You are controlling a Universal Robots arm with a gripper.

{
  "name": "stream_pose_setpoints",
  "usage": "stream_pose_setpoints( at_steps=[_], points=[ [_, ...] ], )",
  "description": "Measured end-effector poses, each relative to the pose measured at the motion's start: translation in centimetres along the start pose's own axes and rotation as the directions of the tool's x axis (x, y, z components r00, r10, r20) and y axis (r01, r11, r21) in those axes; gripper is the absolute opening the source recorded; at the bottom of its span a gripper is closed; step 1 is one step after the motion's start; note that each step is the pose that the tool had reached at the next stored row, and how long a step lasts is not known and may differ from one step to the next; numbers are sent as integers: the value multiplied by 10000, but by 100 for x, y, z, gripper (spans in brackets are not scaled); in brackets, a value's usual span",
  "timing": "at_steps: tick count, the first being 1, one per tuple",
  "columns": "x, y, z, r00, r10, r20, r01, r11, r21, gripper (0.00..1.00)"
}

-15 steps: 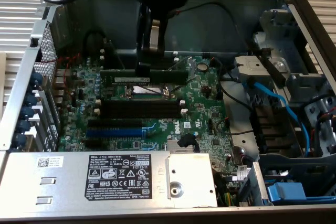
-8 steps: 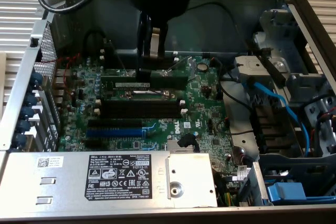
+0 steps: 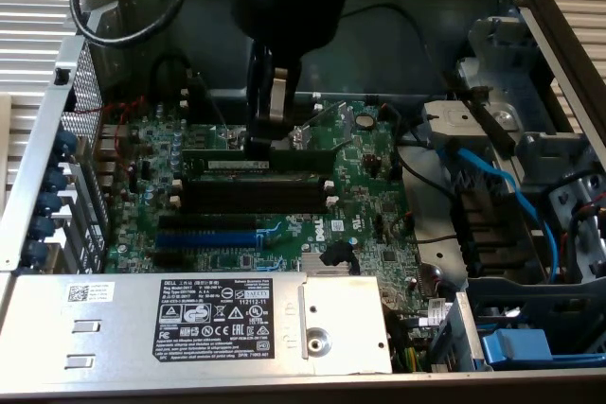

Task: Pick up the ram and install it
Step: 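Insert the ram into the slot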

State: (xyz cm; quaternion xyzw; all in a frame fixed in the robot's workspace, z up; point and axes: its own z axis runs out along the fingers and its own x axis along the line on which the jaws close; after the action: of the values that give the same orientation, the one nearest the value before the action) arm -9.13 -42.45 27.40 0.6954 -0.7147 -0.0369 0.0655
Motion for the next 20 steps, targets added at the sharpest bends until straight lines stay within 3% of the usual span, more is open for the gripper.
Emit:
stream_pose_setpoints(
  at_steps=[7, 9, 11, 15, 18, 20],
  points=[
    [-6, -10, 70, 9999, -102, -66, 102, 9999, -75, 12],
    [-8, -11, 79, 9998, -155, -131, 154, 9998, -99, 12],
    [-19, -13, 91, 9995, -196, -232, 194, 9998, -97, 12],
    [-20, -21, 107, 9988, -335, -343, 332, 9994, -105, 12],
    [-31, -24, 114, 9986, -384, -360, 380, 9992, -115, 12],
    [-33, -58, 113, 9986, -393, -358, 386, 9990, -205, 12]
  ],
)
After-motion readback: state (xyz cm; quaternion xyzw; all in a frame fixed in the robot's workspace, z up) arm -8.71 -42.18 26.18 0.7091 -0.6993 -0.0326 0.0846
